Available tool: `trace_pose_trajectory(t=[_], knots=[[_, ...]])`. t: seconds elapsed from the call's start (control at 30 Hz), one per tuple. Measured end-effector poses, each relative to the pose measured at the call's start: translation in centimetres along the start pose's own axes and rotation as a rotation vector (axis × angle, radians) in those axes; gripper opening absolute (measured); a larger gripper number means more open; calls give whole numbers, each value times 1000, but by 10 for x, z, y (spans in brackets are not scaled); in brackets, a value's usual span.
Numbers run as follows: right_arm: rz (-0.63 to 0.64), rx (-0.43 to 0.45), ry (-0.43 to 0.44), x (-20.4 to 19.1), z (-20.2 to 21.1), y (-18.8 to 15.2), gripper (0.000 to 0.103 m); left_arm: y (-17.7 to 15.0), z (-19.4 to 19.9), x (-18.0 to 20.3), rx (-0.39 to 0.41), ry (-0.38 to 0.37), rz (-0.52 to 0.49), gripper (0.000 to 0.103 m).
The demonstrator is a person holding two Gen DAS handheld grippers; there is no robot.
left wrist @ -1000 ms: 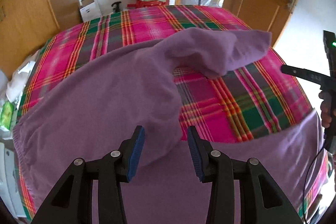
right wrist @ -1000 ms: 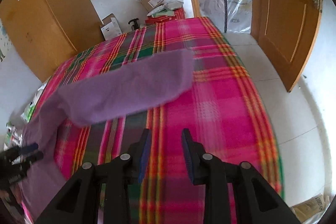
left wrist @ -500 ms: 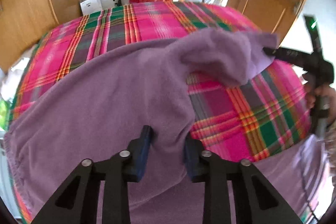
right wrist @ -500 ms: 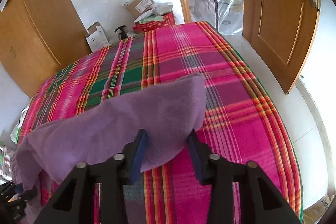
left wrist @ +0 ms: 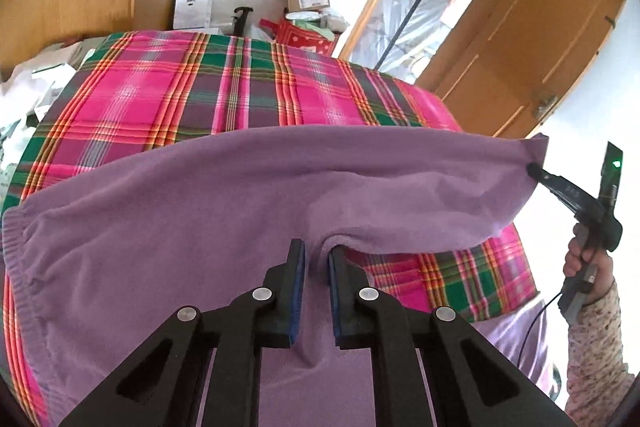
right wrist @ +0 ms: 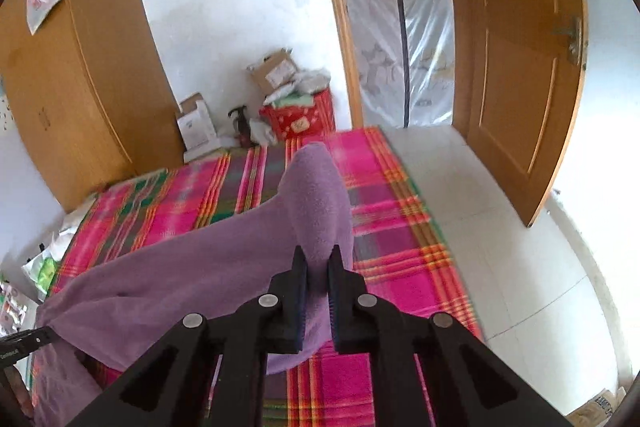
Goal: Fold clothes
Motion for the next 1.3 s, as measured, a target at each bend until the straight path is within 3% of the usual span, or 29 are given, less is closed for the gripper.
trace_pose_trajectory(t=[0.17, 0.37, 0.7, 0.77, 0.87, 0.97, 1.1, 1.3], knots=[[33, -50, -118, 0, -26, -4, 10, -21, -5, 18, -91, -79, -51, 12], [32, -117, -224, 0, -57, -23, 15, -53, -20, 16, -224, -51, -74, 12], [-5, 5, -318, 11, -9, -29, 20, -53, 0, 9, -172, -69, -58, 16], [-13, -14, -275, 13, 0, -34, 20, -51, 8, 2, -160, -52, -38, 19], [-3, -9, -141, 6, 16, -48, 20, -51, 20, -13, -142, -23, -15, 19], [121, -9, 16, -26, 34, -68, 20, -50, 40, -33, -102, 40, 24, 19], [241, -103, 236, -70, 48, -97, 20, -52, 83, -64, -21, 113, 103, 26], [540, -96, 423, -139, 95, -161, 20, -84, 141, -105, 42, 235, 234, 27]])
Point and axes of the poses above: each gripper's, at about its wrist camera, not at the fingertips, and z roughly against the way its jaws point, x to its right, y to its top, the point moved 2 cm from there along -z, roughly the way its jaws point, and after that the axes turned 15 degrees about -y, right-handed, at the moved point
